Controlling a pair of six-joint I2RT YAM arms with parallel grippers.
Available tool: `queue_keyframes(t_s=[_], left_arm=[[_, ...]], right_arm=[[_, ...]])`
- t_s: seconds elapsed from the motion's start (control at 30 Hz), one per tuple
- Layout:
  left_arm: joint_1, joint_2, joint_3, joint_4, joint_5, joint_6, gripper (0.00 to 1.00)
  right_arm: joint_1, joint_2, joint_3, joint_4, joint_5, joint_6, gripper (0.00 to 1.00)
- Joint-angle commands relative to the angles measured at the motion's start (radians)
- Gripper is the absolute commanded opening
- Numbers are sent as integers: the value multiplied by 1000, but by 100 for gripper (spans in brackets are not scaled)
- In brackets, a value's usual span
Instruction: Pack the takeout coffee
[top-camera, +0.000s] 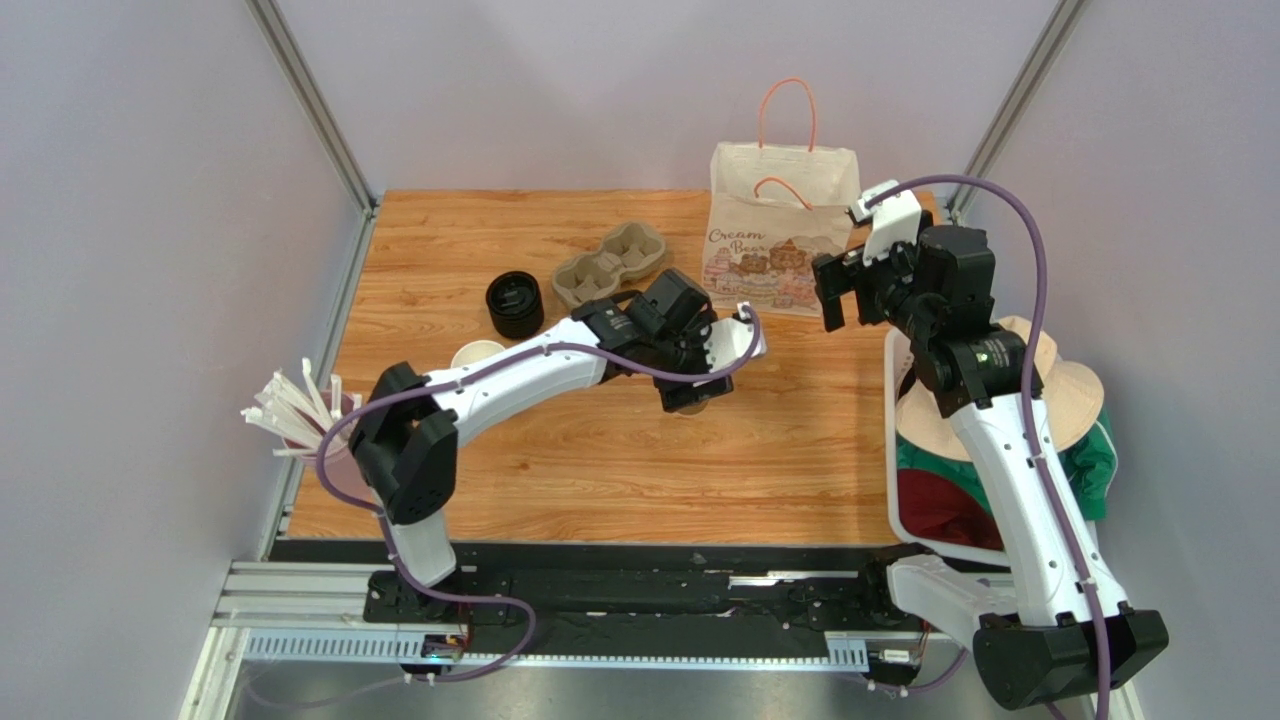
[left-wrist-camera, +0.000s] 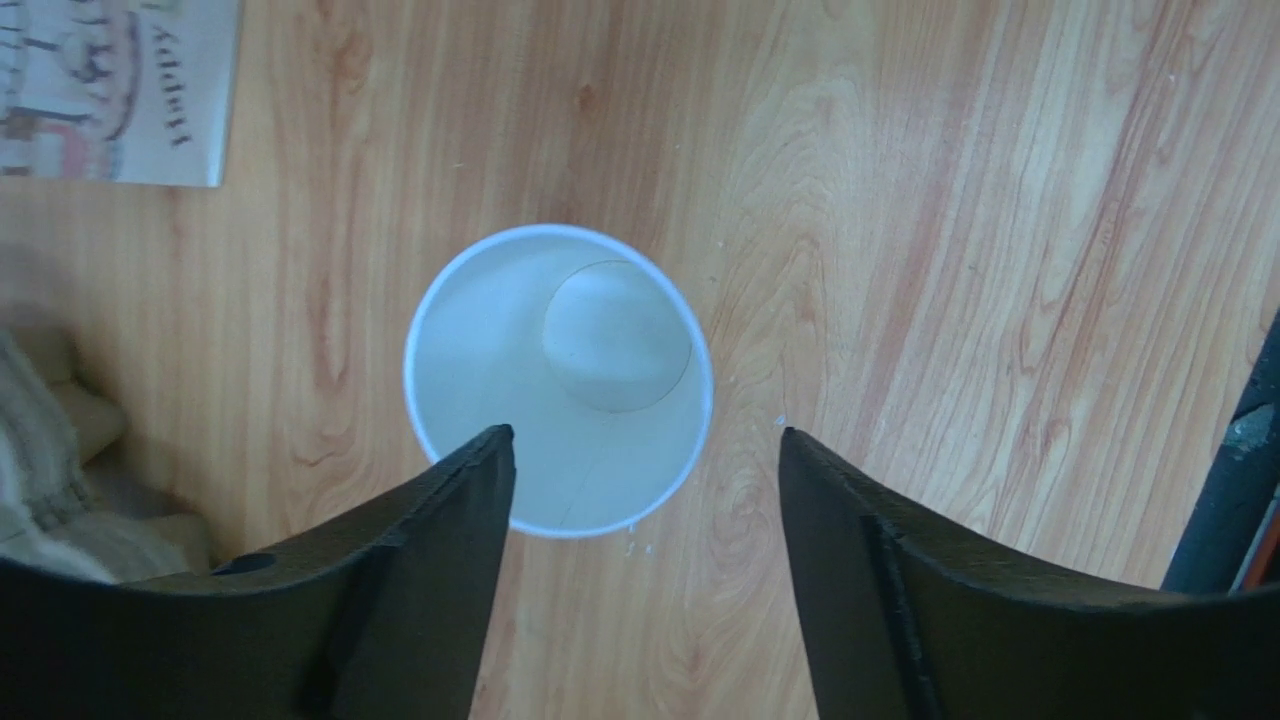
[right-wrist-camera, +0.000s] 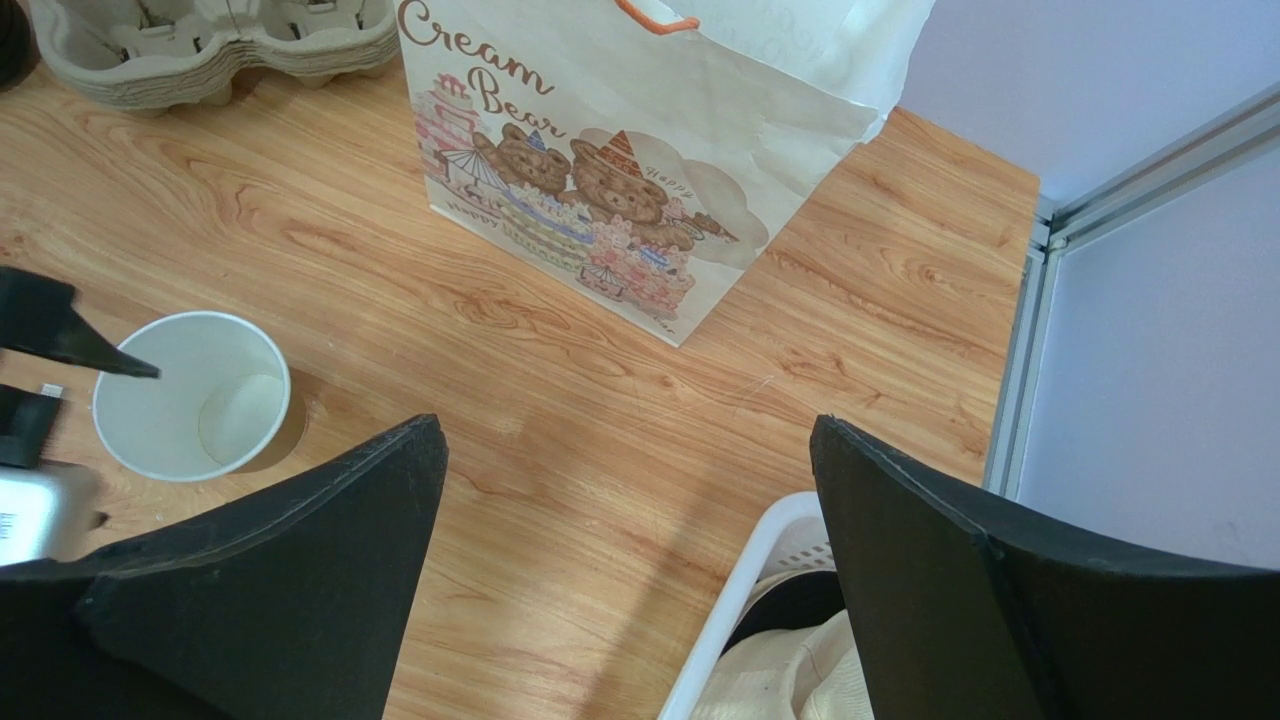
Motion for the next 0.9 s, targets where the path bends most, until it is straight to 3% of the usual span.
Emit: queue_keyframes(t_s=[0.0, 0.2, 0.37, 0.53, 0.87], left_arm=[[40, -134, 58, -59, 4, -3, 77], [220, -234, 38, -53, 37, -29, 95], [375, -283, -8, 0, 15, -51, 96], [537, -228, 13, 8, 1, -141, 96], [657, -79, 10, 34, -46, -178, 94]], right_arm=[[-3, -13, -1, 44, -17, 10, 99], [-3, -19, -3, 41, -31, 9, 99], [-3, -13, -4, 39, -50, 9, 99], [-3, -8, -6, 38, -62, 10, 99], [-2, 1, -9, 36, -71, 7, 98]])
